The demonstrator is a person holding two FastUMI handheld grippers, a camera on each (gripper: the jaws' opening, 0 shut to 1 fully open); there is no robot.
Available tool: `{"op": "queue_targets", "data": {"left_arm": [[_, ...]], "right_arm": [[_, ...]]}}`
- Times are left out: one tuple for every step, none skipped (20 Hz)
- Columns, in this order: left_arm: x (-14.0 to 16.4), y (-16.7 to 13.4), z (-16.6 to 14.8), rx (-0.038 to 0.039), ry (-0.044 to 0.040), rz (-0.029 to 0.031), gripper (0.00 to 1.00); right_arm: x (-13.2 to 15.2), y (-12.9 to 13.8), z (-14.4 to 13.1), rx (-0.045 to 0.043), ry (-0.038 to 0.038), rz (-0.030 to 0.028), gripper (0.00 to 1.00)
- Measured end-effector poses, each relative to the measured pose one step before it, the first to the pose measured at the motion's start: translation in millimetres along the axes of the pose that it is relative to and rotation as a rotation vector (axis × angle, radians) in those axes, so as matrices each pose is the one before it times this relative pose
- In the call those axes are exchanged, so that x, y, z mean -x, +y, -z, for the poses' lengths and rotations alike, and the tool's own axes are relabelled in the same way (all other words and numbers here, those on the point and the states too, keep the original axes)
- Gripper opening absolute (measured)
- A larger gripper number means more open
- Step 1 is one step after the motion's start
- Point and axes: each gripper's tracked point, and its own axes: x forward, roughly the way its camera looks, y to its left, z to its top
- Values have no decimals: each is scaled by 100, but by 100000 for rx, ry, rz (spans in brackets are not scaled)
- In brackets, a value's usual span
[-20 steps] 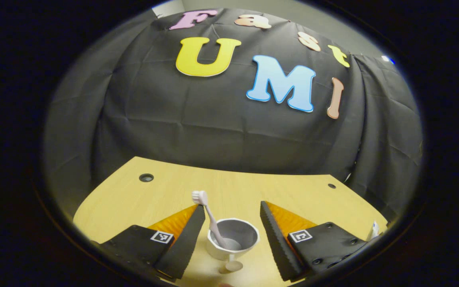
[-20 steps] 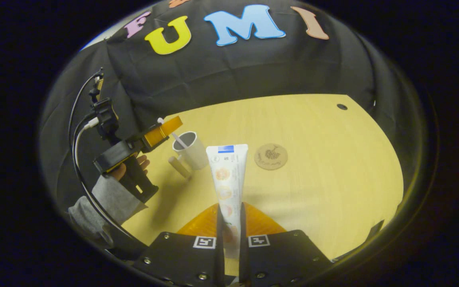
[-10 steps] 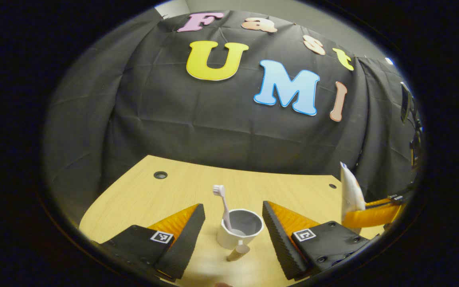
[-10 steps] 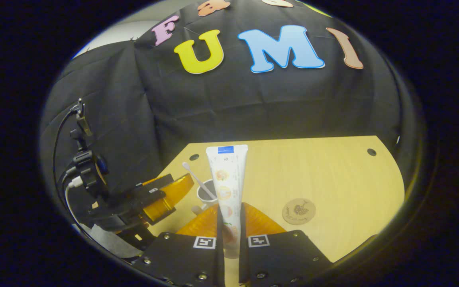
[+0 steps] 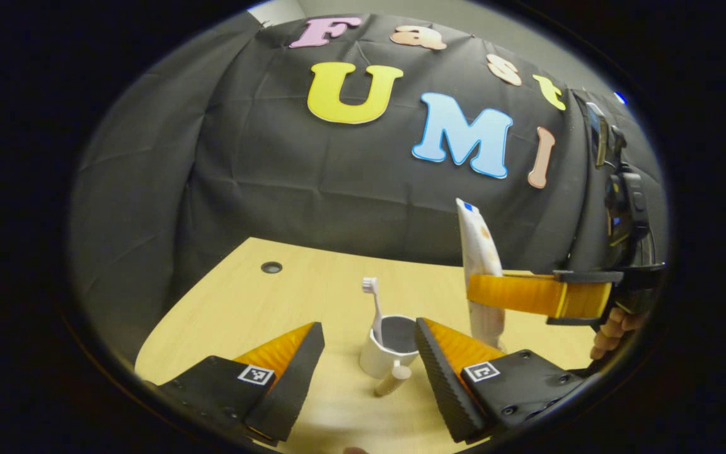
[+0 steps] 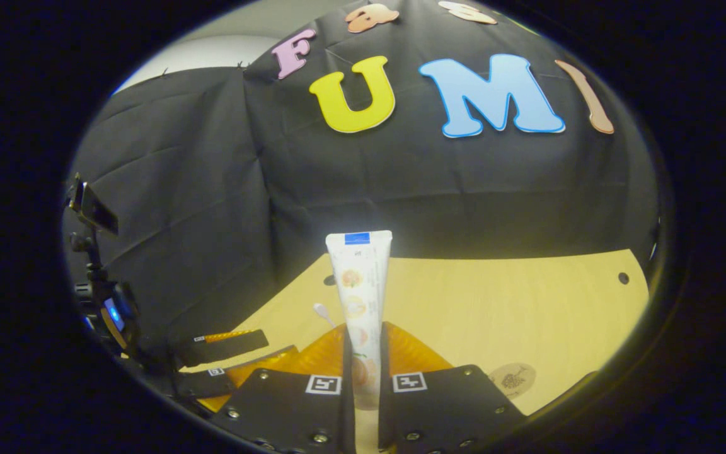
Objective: Put the toothbrush and toothpaste on the desktop into the cup, then pick up the cup and place it on the coaster on the desktop.
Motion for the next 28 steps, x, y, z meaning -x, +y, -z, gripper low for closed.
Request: {"op": "queue_targets", "data": {"left_arm": [[94,-118,237,183,745,199,100],[63,-53,254,338,731,351,100],[123,-139,368,435,893,253,100],[-1,-133,296,324,805,332,100],[232,-75,250,369,712,-115,100],[250,-23,291,409,693,221,100],[50,-93,261,416,626,70,100],[198,47,288,385,512,-290,100],[24,37,188,264,598,-218,100],[122,126,153,437,535,-501,100],[21,202,93,605,482,-389,100],[114,217,113,605,350,-541,100],[108,279,123,623,68,-437,94],[203,214,115,588,184,-420,94],[-58,171,187,478,423,-497,94],[120,169,200,434,465,-488,94],[90,258,232,445,410,-439,94],[153,251,184,377,155,-255,94],[0,119,10,365,55,-145,94],[-38,74,67,315,-23,-60,94],[85,-29,-61,213,-56,24,94],[-88,-6,44,36,-22,9,94],[-57,1,70,-23,54,39,94],[17,-29,-40,132,-27,269,94],[-11,-119,92,140,103,388,94],[33,-44,68,18,104,215,94],[-34,-49,128,-6,11,252,94],[-25,-48,152,-3,-18,196,94]], "right_arm": [[-493,-56,-233,89,-790,-93,14],[-494,50,-194,-179,-849,-345,14],[-638,25,-329,-478,-837,-270,14],[-600,105,-287,-442,-852,-311,14],[-598,-10,-222,-451,-679,-205,14],[-635,41,-87,-350,-429,-445,15],[-629,114,-10,-105,-320,-635,10],[-815,199,105,108,332,-556,16],[-677,50,133,77,516,102,16],[-587,-54,190,-122,505,36,16],[-530,74,148,-105,325,-69,16],[-577,93,365,27,596,3,12],[-682,-16,433,285,1156,61,18],[-358,-96,602,408,1417,304,14],[-471,-108,515,668,1556,18,20],[-235,-117,589,252,1803,336,20],[-313,-169,606,211,1781,281,21],[-161,-69,476,105,1413,99,21],[29,-56,234,147,1337,-43,21],[-23,20,282,304,793,-186,21],[-62,-32,175,593,670,29,22],[285,-171,303,1333,677,983,22],[246,46,77,1497,487,-4,23],[37,57,268,1615,706,-13,24],[183,197,134,1279,0,-798,27],[288,140,-158,1123,-138,-156,34],[327,20,99,1498,230,297,43],[226,-31,-236,1635,-532,463,46]]}}
